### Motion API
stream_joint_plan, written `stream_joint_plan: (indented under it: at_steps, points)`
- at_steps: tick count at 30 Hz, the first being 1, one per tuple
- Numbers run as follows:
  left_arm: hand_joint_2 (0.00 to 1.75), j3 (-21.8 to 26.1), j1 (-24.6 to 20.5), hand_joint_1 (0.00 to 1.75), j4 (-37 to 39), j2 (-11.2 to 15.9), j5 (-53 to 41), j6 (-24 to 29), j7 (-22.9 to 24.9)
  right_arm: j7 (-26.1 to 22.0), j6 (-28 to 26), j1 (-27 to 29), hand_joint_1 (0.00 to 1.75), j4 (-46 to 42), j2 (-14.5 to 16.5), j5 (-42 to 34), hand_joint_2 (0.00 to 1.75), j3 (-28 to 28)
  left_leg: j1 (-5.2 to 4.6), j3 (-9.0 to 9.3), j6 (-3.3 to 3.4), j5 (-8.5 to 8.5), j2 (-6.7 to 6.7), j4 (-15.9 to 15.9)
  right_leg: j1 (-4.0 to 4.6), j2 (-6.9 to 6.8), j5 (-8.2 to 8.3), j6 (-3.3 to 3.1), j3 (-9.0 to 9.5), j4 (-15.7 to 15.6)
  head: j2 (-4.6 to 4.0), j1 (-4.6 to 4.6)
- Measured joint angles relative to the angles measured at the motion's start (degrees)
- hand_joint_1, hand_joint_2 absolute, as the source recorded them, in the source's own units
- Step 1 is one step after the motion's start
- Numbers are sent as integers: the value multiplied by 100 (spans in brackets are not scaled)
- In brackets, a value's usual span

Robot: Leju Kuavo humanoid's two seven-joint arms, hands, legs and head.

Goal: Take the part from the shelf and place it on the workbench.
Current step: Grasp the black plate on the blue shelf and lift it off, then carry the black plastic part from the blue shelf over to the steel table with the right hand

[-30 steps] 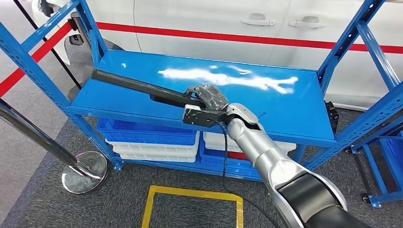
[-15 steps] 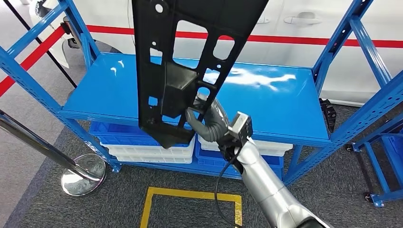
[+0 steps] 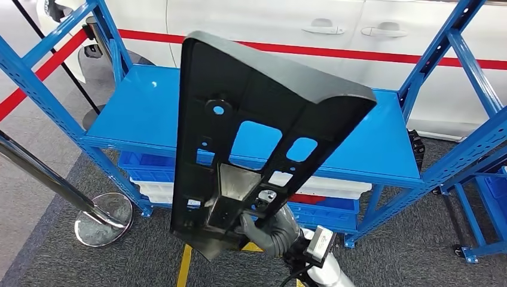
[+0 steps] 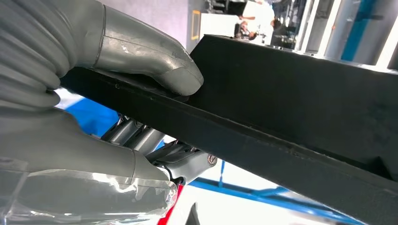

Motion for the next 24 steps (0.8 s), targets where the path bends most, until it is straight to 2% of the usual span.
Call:
stream_joint_plan:
  at_steps: [2, 3, 5, 7, 8, 9, 11, 12, 13, 14, 15, 17, 18, 19, 21, 22, 23, 24]
  points:
    - [175, 18, -5, 0, 1, -6, 10, 7, 45, 36, -7, 64, 175, -89, -16, 29, 175, 1, -13, -6, -39, -23, -4, 44, 13, 1, 280, -41, 386, -756, 0, 0]
    - [175, 29, -6, 0, 0, -9, 17, 13, 88, 72, -11, 89, 175, -127, -20, 38, 175, 1, -22, -11, -67, -27, -5, 62, 24, 3, 344, -68, 494, -971, 0, 0]
    - [175, 55, -4, 0, -1, -11, 24, 26, 191, 160, -28, 145, 175, -181, -23, 43, 175, -3, -30, -16, -123, -13, -6, 73, 49, 14, 378, -123, 520, -1042, 0, 0]
    - [175, 72, 2, 0, -1, -11, 14, 34, 263, 219, -43, 195, 175, -237, -24, 32, 175, -11, -18, -38, -182, -57, -6, 108, 33, 2, 425, -200, 505, -1073, 0, 0]
    - [175, 73, 4, 0, 0, -10, 3, 36, 284, 238, -49, 218, 175, -272, -23, 21, 175, -17, -10, -85, -214, -175, -4, 228, 22, -8, 454, -242, 490, -1093, 0, 0]
    - [175, 73, 6, 0, 0, -9, -9, 34, 300, 255, -54, 245, 175, -305, -22, 10, 175, -25, -1, -173, -243, -369, -2, 467, 10, -21, 483, -277, 467, -1110, 0, 0]
    - [175, 73, 6, 0, 1, -8, -25, 19, 337, 297, -68, 312, 175, -350, -21, -9, 175, -53, 15, -421, -293, -832, 1, 1196, 18, -38, 529, -304, 401, -1105, 0, 0]
    - [175, 73, 8, 0, 0, -8, -30, 9, 353, 313, -73, 348, 175, -358, -21, -15, 175, -71, 19, -511, -308, -985, 2, 1511, 23, -46, 554, -304, 363, -1098, 0, 0]
    - [175, 73, 9, 0, 0, -7, -34, 3, 368, 325, -78, 380, 175, -363, -21, -20, 175, -89, 19, -511, -313, -1033, 2, 1646, 27, -50, 581, -301, 322, -1089, 0, 0]
    - [175, 73, 10, 0, 0, -7, -39, -1, 379, 330, -81, 404, 175, -370, -21, -25, 175, -103, 19, -393, -308, -973, 2, 1537, 28, -50, 609, -294, 279, -1078, 0, 0]
    - [175, 73, 9, 0, -1, -6, -43, -3, 386, 332, -85, 422, 175, -381, -21, -29, 175, -116, 19, -163, -293, -835, 2, 1209, 29, -46, 638, -283, 239, -1066, 0, 0]
    - [175, 73, -5, 0, -2, -4, -51, -4, 395, 351, -97, 441, 175, -414, -19, -34, 175, -142, -1, 361, -240, -586, -14, 359, 36, -30, 699, -239, 184, -1047, 0, -1]
    - [175, 73, -10, 0, -3, -4, -56, -8, 396, 369, -106, 445, 175, -427, -13, -36, 175, -153, -18, 506, -209, -520, -20, 99, 37, -22, 732, -203, 170, -1046, 0, -1]
    - [175, 73, -14, 0, -4, -4, -62, -12, 397, 392, -116, 449, 175, -436, -4, -37, 175, -162, -39, 557, -177, -492, -25, -18, 38, -14, 768, -166, 163, -1050, 0, -1]
    - [175, 73, -2, 0, -5, -8, -73, -24, 404, 433, -133, 454, 175, -445, 17, -46, 175, -177, -54, 504, -108, -409, 1, -31, 35, 9, 855, -87, 152, -1082, 0, -1]
    - [175, 73, 1, 0, -5, -11, -76, -27, 409, 450, -139, 457, 175, -452, 23, -54, 175, -189, -44, 475, -67, -348, 36, -49, 29, 21, 845, -57, 125, -1074, 0, 0]
    - [175, 73, 1, 0, -5, -14, -79, -30, 414, 469, -143, 460, 175, -463, 28, -61, 175, -202, -31, 428, -20, -280, 73, -69, 24, 27, 741, -32, 73, -1002, 0, 0]
    - [175, 73, -1, 0, -5, -17, -82, -32, 415, 490, -145, 461, 175, -478, 33, -66, 175, -216, -15, 363, 18, -207, 113, -89, 19, 28, 529, -12, -9, -819, 0, 1]
